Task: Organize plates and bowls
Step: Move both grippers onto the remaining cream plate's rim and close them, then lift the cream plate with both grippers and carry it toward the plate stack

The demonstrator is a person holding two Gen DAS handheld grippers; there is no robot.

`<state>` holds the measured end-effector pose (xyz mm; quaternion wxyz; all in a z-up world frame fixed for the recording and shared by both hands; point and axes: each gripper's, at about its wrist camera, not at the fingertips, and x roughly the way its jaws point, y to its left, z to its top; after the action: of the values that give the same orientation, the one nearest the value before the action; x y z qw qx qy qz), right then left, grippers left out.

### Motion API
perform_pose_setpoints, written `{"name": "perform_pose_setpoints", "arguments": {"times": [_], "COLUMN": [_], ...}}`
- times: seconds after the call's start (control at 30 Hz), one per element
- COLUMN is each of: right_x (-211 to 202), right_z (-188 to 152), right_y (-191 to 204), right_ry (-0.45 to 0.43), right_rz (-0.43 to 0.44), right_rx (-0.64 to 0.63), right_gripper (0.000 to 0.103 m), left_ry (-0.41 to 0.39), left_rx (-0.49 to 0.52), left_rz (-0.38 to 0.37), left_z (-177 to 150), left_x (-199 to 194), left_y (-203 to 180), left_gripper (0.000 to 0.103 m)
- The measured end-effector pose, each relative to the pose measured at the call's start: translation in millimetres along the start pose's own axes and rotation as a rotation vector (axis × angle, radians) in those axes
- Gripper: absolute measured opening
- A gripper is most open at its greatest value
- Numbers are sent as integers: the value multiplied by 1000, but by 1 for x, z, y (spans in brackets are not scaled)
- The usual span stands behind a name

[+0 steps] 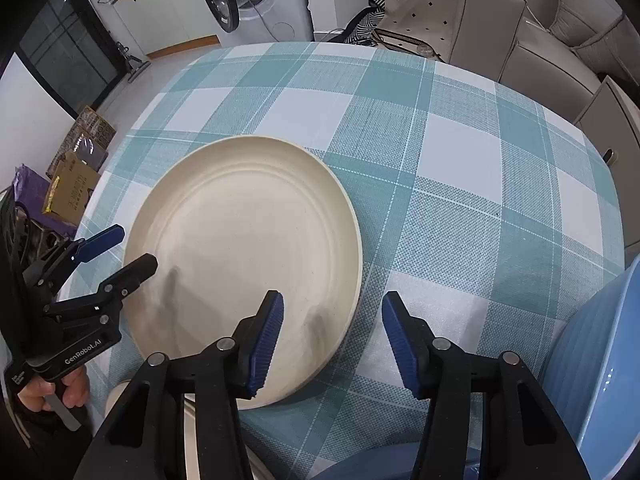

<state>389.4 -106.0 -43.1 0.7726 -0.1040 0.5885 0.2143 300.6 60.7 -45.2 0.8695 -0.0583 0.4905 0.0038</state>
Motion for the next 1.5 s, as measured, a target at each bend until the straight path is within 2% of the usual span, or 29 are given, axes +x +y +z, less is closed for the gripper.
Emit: {"name": "perform_pose_setpoints", "arguments": {"times": [0.17,0.43,0.5,0.63,0.83,1.17,1.5], "right_x": [4,13,15,15,11,5,-10], "right_z": [0,2,1,-1,-3,-7,-9], "right_y": [1,4,5,3,3,8,11], "right_ry": [11,30,31,26,5,-35,-79], "right_rz": [-6,-19,-17,-25,-37,-61,-50], "right_rx": [0,-14,-23,-29,-41,-72,-73], "right_gripper": [45,35,29,23,19,19,19], "left_ry": [0,9,7,2,-2,-20,-63], "left_rx": [2,16,21,41,29,16,2], "left_rz": [-7,-22,-28,-28,-22,-20,-18], "left_z": [-2,-6,-7,-9,-9,-9,-7], "left_x": [0,4,3,1,0,-4,-19], "left_y": [-1,-4,-5,-8,-8,-5,-3], "left_gripper": [50,32,28,23,20,19,19]}}
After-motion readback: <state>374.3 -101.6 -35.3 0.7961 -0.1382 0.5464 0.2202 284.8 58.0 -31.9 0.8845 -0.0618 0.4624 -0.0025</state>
